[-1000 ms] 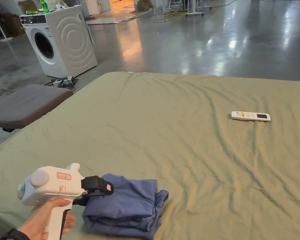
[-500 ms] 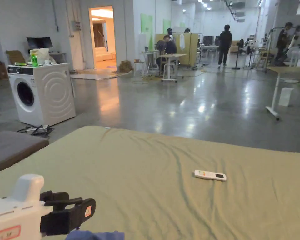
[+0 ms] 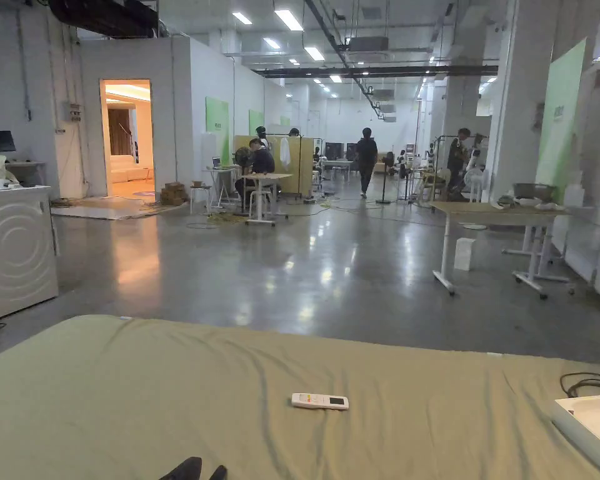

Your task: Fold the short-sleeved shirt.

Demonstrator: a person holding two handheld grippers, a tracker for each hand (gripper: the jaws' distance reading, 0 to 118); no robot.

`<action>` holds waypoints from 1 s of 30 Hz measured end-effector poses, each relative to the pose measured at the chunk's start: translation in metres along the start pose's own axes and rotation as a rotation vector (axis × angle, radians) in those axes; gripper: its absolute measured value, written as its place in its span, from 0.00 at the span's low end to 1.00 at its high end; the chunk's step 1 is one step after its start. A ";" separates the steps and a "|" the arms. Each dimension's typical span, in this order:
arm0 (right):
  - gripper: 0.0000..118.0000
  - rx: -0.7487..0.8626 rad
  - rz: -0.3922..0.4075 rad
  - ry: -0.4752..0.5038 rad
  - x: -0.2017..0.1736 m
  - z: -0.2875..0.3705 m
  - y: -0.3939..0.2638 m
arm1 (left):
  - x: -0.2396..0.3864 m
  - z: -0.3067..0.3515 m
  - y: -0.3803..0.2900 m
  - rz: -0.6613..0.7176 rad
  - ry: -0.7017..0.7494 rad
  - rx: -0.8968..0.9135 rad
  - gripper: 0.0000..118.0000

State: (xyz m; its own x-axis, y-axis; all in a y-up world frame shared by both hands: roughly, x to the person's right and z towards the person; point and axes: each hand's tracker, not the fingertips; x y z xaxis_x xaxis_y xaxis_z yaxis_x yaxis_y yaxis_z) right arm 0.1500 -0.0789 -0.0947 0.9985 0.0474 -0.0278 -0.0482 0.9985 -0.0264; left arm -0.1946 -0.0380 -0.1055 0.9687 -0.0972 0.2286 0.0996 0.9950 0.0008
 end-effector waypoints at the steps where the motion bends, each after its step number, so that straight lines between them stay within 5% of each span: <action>1: 0.00 0.010 0.008 0.002 -0.002 0.005 0.002 | 0.002 0.005 -0.002 -0.016 0.016 0.001 0.01; 23: 0.00 0.032 0.038 -0.027 -0.004 0.021 0.016 | -0.001 0.026 0.000 0.044 0.059 -0.023 0.01; 28: 0.06 0.032 0.019 -0.019 -0.008 0.022 0.026 | -0.001 0.020 -0.002 0.051 0.043 -0.036 0.01; 30: 0.20 0.031 0.013 -0.021 -0.009 0.021 0.027 | -0.001 0.019 -0.002 0.058 0.034 -0.033 0.11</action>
State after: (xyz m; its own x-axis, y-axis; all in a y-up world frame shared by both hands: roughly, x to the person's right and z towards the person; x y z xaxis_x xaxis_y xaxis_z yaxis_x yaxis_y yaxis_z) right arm 0.1407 -0.0515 -0.0740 0.9982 0.0603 -0.0072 -0.0602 0.9982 0.0052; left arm -0.2001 -0.0399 -0.0873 0.9802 -0.0408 0.1938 0.0501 0.9978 -0.0433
